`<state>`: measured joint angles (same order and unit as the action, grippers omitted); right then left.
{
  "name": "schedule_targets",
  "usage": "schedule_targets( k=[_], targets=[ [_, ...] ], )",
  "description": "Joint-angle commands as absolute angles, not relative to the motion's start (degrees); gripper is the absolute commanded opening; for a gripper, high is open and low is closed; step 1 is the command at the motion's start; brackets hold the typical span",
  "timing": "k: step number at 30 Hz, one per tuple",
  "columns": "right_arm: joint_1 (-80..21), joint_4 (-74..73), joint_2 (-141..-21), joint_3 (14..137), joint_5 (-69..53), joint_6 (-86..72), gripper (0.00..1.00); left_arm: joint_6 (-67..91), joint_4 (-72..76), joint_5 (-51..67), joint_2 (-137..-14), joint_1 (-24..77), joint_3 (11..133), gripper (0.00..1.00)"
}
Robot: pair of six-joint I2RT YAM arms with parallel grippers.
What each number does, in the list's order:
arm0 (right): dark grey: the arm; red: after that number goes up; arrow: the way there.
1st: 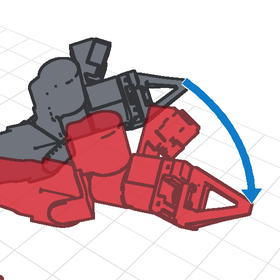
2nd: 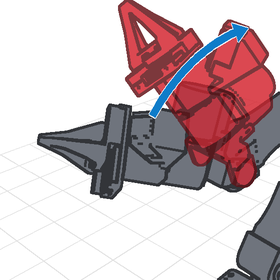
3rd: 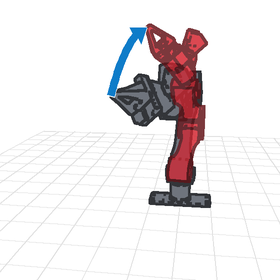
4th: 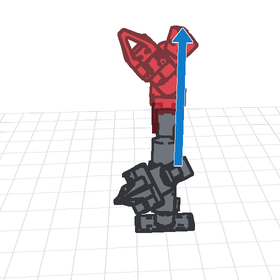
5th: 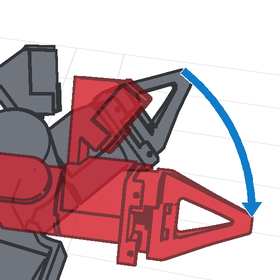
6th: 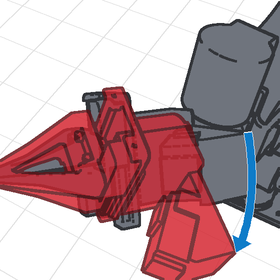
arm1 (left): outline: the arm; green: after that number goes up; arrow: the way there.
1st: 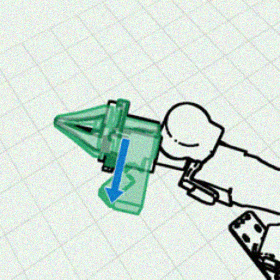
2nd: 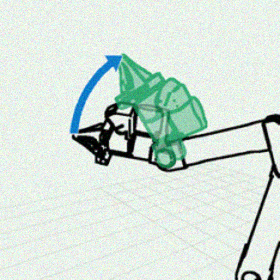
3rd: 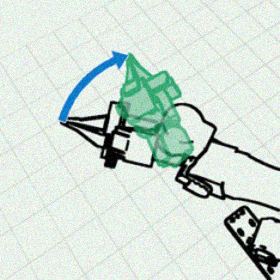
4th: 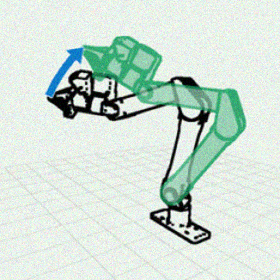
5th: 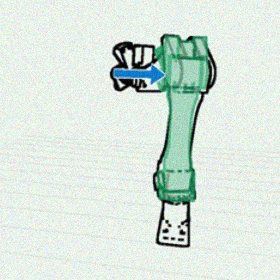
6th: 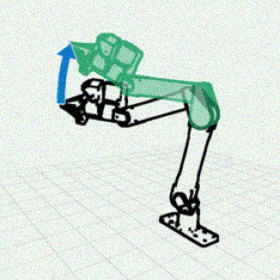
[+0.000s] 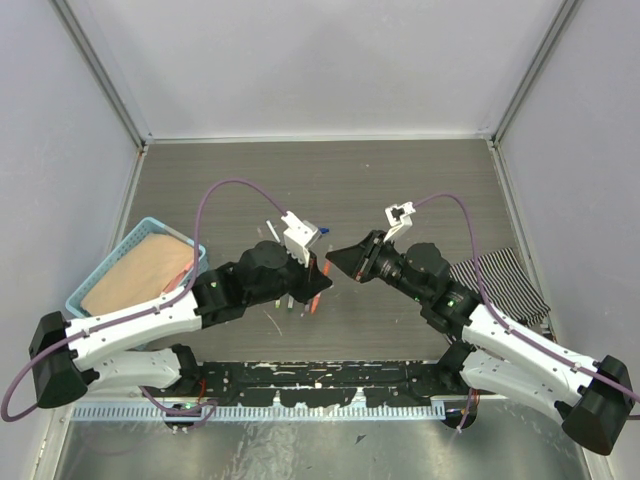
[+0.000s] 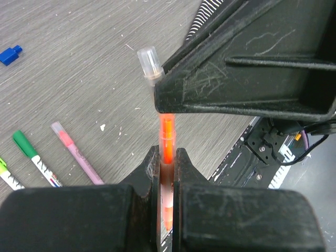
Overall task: Insert the pens into the pen caps
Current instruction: Insert the pen cap onto the pen.
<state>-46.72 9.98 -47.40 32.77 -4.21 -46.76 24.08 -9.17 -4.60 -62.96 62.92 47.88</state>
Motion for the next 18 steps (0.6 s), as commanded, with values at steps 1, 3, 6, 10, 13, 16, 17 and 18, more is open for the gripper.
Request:
schedule_targets(
  k=[1,3,6,10,13,16,17,18],
  targets=[
    [-46.89,13.08,-46.70,32.65,-5.54,-46.10,0.01,25.31,-6.07,-6.60,-63.51,63.11,51.39,0.00],
    [-46.94,12.93,-46.46,32.43,-5.49,-45.82,0.01,25.96,-6.00,-7.04,-63.55,63.08,51.68,0.00],
    [-47.07,12.77,-46.23,32.12,-5.45,-45.39,0.01,27.10,-5.85,-8.12,-63.62,63.06,52.01,0.00],
    [-47.28,12.79,-46.23,31.94,-5.30,-45.26,0.01,28.55,-5.26,-9.88,-63.17,63.03,52.20,0.00],
    [-47.45,12.80,-46.34,32.19,-5.43,-44.65,0.01,29.24,-4.65,-11.05,-62.93,63.06,52.54,0.00],
    [-47.71,12.62,-46.58,32.48,-5.74,-43.57,0.01,29.42,-4.33,-11.94,-63.06,63.02,53.44,0.00],
    [-47.79,12.58,-46.73,32.52,-5.79,-43.14,0.01,29.35,-4.19,-12.18,-63.07,63.02,53.77,0.00],
    [-47.93,12.47,-46.73,32.56,-5.83,-42.75,0.01,29.38,-4.00,-12.52,-62.98,63.02,54.08,0.00]
  ],
)
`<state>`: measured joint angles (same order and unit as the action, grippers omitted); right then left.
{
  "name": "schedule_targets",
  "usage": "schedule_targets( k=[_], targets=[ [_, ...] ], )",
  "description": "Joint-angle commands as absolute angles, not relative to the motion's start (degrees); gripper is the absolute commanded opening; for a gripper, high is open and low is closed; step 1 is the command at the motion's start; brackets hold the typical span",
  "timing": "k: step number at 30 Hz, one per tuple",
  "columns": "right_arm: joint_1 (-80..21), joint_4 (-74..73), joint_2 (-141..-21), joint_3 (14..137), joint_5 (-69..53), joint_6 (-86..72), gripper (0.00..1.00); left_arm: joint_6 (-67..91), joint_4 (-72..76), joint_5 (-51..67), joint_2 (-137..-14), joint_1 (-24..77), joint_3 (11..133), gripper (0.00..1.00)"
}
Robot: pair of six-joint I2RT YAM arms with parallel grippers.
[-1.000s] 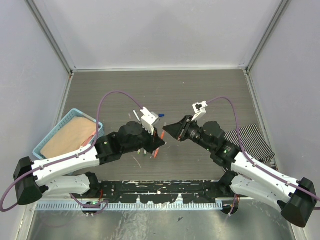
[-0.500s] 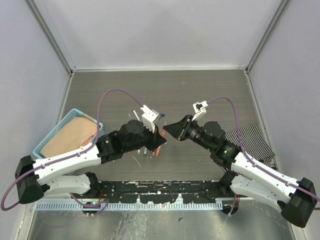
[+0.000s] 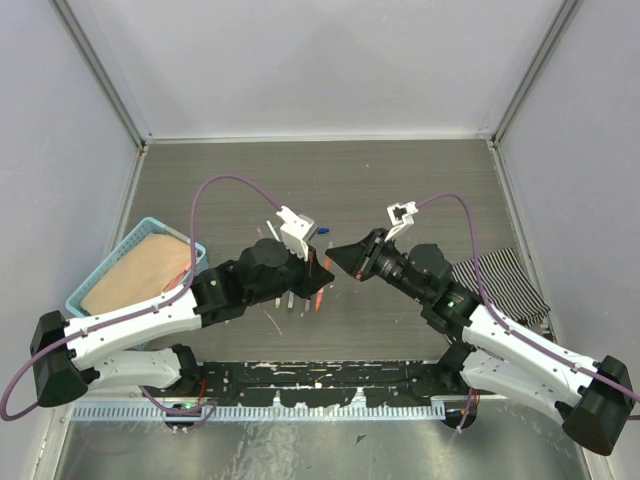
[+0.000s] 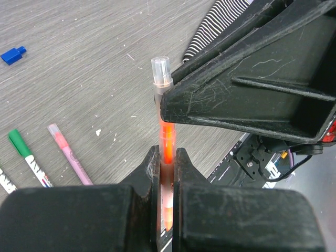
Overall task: Insert the pens into the pen caps
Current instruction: Insert the pen cap onto the pen.
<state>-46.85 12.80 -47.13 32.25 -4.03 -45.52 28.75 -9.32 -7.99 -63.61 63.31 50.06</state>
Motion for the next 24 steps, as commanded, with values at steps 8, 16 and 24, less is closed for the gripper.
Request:
schedule_targets(
  k=[8,16,24],
  targets=[
    [-49.18,11.75,-47.25,32.61,-6.80,-39.19,0.01,28.72,-2.74,-13.74,-62.04,63.02,55.63,0.00],
    [-49.55,8.27,-45.15,37.16,-6.89,-36.62,0.15,24.86,-2.81,-11.93,-60.77,63.02,55.18,0.00],
    [-49.66,9.45,-46.35,40.24,-9.87,-36.81,0.30,24.44,-2.50,-11.82,-59.53,63.02,53.97,0.00]
  ],
)
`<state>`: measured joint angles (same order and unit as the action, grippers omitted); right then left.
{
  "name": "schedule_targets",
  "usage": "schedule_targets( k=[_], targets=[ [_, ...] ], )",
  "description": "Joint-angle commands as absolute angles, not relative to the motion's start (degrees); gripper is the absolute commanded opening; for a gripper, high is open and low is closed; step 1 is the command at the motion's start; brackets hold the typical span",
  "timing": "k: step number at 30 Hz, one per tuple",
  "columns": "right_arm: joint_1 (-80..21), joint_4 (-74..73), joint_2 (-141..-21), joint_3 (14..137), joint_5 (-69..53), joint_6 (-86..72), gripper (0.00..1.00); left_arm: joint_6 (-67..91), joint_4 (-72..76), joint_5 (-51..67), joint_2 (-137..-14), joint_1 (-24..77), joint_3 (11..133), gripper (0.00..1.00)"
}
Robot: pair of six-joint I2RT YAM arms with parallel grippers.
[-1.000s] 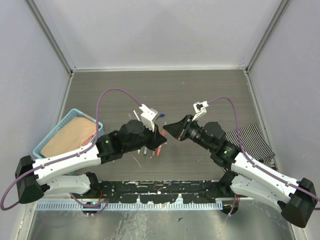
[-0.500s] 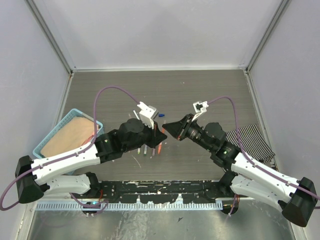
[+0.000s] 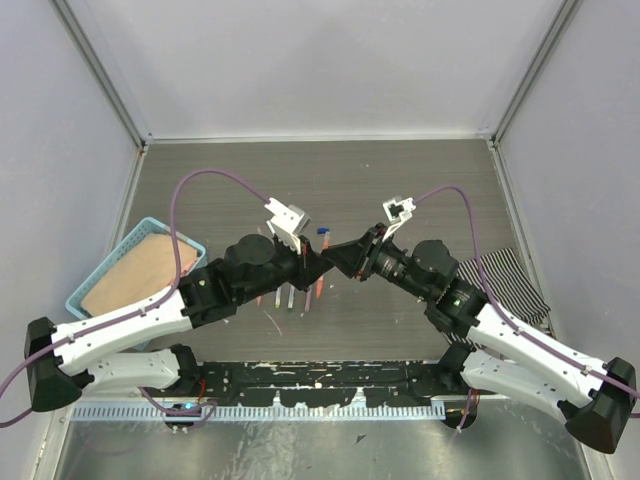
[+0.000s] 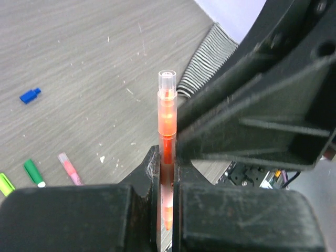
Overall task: Insert the pens into the pen caps
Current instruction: Insert the pen cap onto the pen, then press the pen cap onto the pen.
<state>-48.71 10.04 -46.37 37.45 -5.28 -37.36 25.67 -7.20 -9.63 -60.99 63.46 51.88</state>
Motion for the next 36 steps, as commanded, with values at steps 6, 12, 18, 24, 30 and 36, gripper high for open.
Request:
schedule_targets(
  k=[6,12,18,24,30,36],
  targets=[
    [-49.75,5.99,-43.67,40.87,-7.21,-35.78,0.48,24.12,-3.36,-11.95,-58.81,63.05,53.78,0.00],
    [-49.75,1.45,-40.14,44.22,-1.40,-34.96,0.60,23.85,-4.17,-11.47,-57.53,63.04,52.34,0.00],
    [-49.75,-1.32,-43.26,50.00,1.66,-35.28,0.60,23.52,-4.22,-8.28,-56.63,63.02,50.82,0.00],
    [-49.75,-0.92,-47.28,53.33,0.31,-34.60,0.55,23.22,-4.44,-5.93,-56.84,63.04,50.54,0.00],
    [-49.70,-0.89,-49.15,54.25,-0.57,-34.20,0.47,23.03,-4.48,-5.21,-57.15,63.02,50.69,0.00],
    [-49.75,-0.99,-50.07,54.40,-1.85,-33.87,0.41,23.03,-4.48,-4.78,-57.78,63.08,50.92,0.00]
  ],
)
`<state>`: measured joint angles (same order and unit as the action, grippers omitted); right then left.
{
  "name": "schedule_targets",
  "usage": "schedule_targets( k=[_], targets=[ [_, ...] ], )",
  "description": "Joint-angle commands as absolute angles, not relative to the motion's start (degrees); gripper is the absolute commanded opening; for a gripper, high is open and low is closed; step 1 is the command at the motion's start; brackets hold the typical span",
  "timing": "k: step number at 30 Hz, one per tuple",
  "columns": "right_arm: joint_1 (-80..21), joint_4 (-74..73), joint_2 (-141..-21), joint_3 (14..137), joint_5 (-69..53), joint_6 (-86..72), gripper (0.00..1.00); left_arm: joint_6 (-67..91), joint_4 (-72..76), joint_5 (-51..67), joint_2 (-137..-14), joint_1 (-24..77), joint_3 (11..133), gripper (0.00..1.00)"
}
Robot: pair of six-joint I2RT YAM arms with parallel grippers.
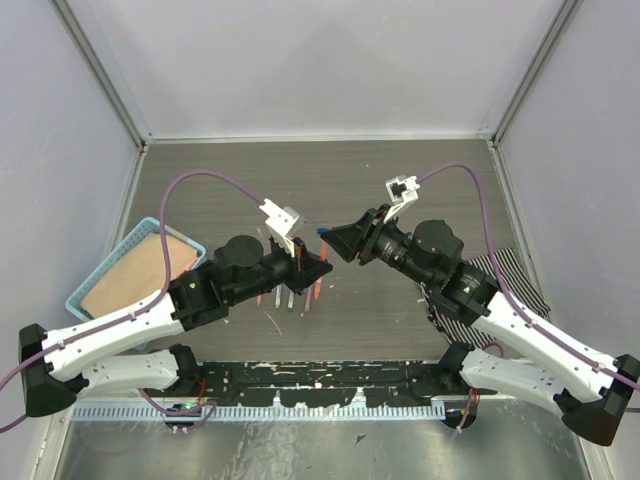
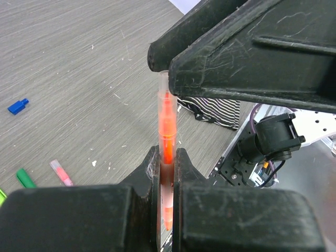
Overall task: Insert the pens into the pen caps
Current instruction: Press the pen cap onto the pen.
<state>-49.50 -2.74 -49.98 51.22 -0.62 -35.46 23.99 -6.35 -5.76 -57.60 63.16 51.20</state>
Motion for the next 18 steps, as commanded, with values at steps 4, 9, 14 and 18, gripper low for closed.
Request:
schedule_targets(
  k=[4,9,14,18],
  targets=[
    [-49.79,-1.19,-50.69,54.28,-2.35,-33.62,0.38,22.87,-4.57,-4.41,-58.07,63.03,51.21,0.00],
    [-49.75,-1.36,-51.40,54.21,-3.30,-33.27,0.30,22.77,-4.57,-4.08,-58.41,63.02,51.41,0.00],
    [-49.75,-2.81,-51.42,54.06,-3.60,-31.98,0.15,22.64,-5.04,-3.90,-58.85,63.02,52.00,0.00],
    [-49.83,-4.91,-51.20,53.68,-3.55,-30.47,0.02,22.25,-5.45,-4.69,-58.59,63.04,52.74,0.00]
  ],
)
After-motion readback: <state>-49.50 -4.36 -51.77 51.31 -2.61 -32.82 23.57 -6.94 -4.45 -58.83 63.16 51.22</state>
